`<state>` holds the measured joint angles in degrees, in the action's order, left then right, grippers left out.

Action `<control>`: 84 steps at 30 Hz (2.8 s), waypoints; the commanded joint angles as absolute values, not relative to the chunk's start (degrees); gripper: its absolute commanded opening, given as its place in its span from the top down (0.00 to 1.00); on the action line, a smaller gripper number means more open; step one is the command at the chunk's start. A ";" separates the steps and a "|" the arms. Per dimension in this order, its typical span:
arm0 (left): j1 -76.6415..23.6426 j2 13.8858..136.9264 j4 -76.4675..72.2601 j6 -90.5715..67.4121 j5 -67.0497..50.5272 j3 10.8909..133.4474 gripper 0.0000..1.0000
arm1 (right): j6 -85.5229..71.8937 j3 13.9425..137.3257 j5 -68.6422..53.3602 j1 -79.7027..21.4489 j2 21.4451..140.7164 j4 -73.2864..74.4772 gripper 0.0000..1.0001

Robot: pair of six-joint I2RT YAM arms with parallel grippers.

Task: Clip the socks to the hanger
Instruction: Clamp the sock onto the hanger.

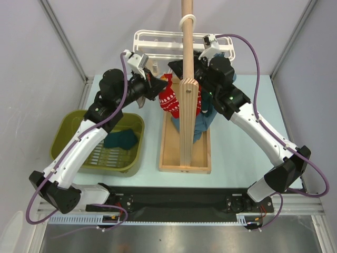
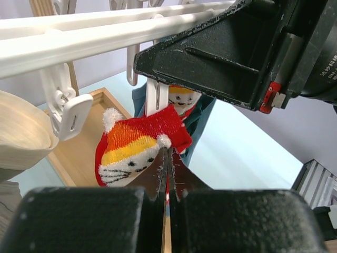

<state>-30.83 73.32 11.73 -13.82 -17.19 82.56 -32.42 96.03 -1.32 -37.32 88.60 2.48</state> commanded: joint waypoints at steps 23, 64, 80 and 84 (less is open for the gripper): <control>-31.99 77.17 8.97 -13.09 -15.12 87.71 1.00 | -33.49 95.98 -4.22 -38.23 88.60 6.33 0.75; -27.08 61.18 8.88 -15.38 -15.91 75.60 0.50 | -35.07 90.01 -5.53 -32.26 79.29 7.47 0.05; -22.76 60.46 -10.98 -17.40 -10.92 63.64 0.50 | -35.16 86.40 -9.67 -30.50 74.97 6.94 0.13; -22.76 61.52 -20.20 -16.35 -7.82 60.91 0.51 | -35.33 86.22 -11.42 -30.50 74.88 6.33 0.19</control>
<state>-22.96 61.47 -9.10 -16.97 -11.90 61.52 -35.05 86.11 -8.93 -30.63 76.84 8.45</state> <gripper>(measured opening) 0.493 0.823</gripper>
